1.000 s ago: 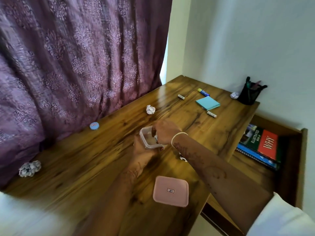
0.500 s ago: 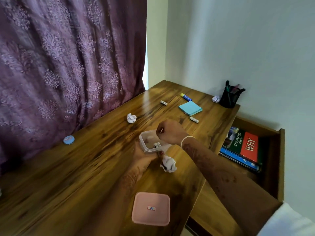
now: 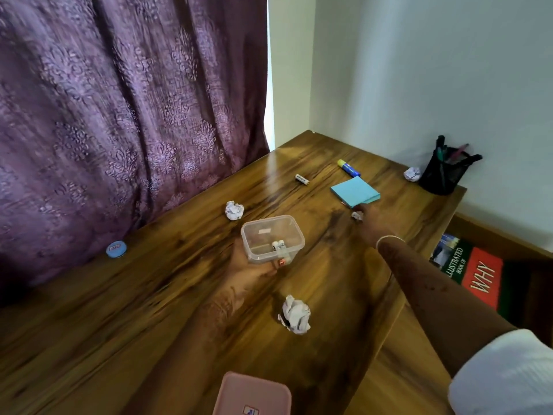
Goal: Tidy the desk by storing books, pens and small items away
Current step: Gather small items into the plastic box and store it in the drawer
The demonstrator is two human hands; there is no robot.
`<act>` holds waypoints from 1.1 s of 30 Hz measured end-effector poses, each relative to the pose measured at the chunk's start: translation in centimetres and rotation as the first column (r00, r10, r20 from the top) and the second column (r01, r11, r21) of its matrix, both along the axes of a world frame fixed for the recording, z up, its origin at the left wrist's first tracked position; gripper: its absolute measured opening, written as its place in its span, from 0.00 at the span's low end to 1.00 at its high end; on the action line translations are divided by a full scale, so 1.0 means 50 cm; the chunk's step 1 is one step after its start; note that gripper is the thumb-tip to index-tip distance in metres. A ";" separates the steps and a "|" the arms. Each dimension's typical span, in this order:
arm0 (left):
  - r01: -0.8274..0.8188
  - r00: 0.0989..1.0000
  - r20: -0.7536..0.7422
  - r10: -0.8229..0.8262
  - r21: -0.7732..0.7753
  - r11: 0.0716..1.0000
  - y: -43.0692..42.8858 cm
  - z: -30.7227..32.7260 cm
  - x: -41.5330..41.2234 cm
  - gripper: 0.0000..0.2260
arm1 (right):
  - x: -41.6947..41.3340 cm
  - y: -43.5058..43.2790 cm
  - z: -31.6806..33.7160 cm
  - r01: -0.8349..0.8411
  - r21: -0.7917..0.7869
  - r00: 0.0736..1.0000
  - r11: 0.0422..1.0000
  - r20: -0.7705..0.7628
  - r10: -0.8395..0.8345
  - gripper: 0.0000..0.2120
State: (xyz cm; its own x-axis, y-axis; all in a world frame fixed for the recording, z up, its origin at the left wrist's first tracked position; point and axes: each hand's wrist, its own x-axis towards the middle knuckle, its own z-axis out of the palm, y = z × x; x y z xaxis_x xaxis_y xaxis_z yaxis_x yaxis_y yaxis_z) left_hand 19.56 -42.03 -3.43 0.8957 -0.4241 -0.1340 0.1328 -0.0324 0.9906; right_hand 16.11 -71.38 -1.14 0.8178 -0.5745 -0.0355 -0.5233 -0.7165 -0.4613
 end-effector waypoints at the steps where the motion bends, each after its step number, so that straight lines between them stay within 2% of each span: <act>1: 0.006 1.000 0.012 -0.006 -0.002 1.000 -0.001 -0.001 0.003 0.34 | 0.005 -0.002 -0.003 -0.027 -0.057 0.999 0.998 -0.030 0.025 0.16; 6: 0.035 0.991 0.126 -0.040 0.038 0.999 -0.018 -0.008 0.014 0.35 | 0.020 0.007 -0.006 -0.153 -0.267 0.982 0.952 -0.152 0.115 0.17; 9: 0.057 0.988 0.143 -0.064 0.048 0.997 -0.024 -0.012 0.024 0.40 | 0.030 0.013 0.004 -0.185 -0.239 0.975 0.953 -0.166 0.148 0.19; 11: 0.067 0.987 0.145 -0.073 0.049 0.997 -0.027 -0.016 0.034 0.41 | 0.041 0.028 0.026 -0.130 -0.021 0.991 0.991 -0.046 0.129 0.18; 12: 0.055 0.987 0.149 -0.063 0.059 0.997 -0.029 -0.017 0.036 0.41 | 0.045 0.041 0.040 -0.101 0.173 0.993 0.980 0.070 0.090 0.16; 13: 0.045 0.988 0.148 -0.053 0.057 0.997 -0.029 -0.019 0.037 0.41 | 0.046 0.059 0.058 -0.101 0.398 0.980 0.912 0.197 0.023 0.15; 14: 0.033 0.989 0.144 -0.040 0.051 0.998 -0.028 -0.019 0.037 0.42 | 0.045 0.081 0.082 -0.133 0.598 0.956 0.790 0.287 -0.056 0.15; 15: 0.024 0.991 0.131 -0.029 0.038 0.999 -0.028 -0.019 0.035 0.42 | 0.040 0.102 0.105 -0.186 0.732 0.938 0.656 0.331 -0.104 0.14; 16: 0.008 0.994 0.109 -0.011 0.029 1.000 -0.027 -0.019 0.034 0.42 | 0.036 0.125 0.127 -0.237 0.791 0.932 0.564 0.348 -0.096 0.14; 17: -0.003 0.996 0.091 0.001 0.021 1.000 -0.026 -0.018 0.032 0.41 | 0.033 0.147 0.145 -0.275 0.799 0.936 0.535 0.349 -0.040 0.13; 19: -0.022 0.996 0.089 0.021 0.009 1.000 -0.025 -0.015 0.030 0.41 | 0.029 0.193 0.166 -0.324 0.745 0.940 0.584 0.321 0.113 0.11; 21: -0.054 0.995 0.090 0.054 0.005 0.999 -0.024 -0.019 0.030 0.41 | 0.032 0.235 0.162 -0.353 0.626 0.935 0.695 0.263 0.237 0.11; 23: -0.084 0.993 0.085 0.084 -0.005 0.996 -0.020 -0.014 0.023 0.41 | 0.041 0.269 0.145 -0.386 0.402 0.922 0.830 0.173 0.345 0.09; 25: -0.100 0.991 0.088 0.101 -0.018 0.995 -0.020 -0.011 0.020 0.40 | 0.051 0.293 0.134 -0.402 0.155 0.916 0.903 0.080 0.394 0.07; 27: -0.117 0.988 0.097 0.119 -0.022 0.993 -0.020 -0.003 0.019 0.39 | 0.062 0.307 0.123 -0.382 0.032 0.924 0.923 0.036 0.381 0.08; 30: -0.112 0.986 0.123 0.113 -0.013 0.994 -0.020 0.011 0.018 0.39 | 0.073 0.315 0.106 -0.345 -0.008 0.938 0.939 0.029 0.345 0.07; 33: -0.099 0.992 0.072 0.102 -0.043 0.994 -0.012 0.013 0.021 0.38 | 0.079 0.309 0.105 -0.357 -0.017 0.933 0.934 0.044 0.357 0.05</act>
State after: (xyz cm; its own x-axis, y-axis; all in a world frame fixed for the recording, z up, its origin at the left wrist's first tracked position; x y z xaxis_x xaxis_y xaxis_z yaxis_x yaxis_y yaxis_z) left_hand 20.63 -42.62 -2.80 0.9407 -0.3354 -0.0507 0.0597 0.0165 0.9981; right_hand 20.05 -55.91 4.09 0.9697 -0.2442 0.0103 -0.2106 -0.8561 -0.4719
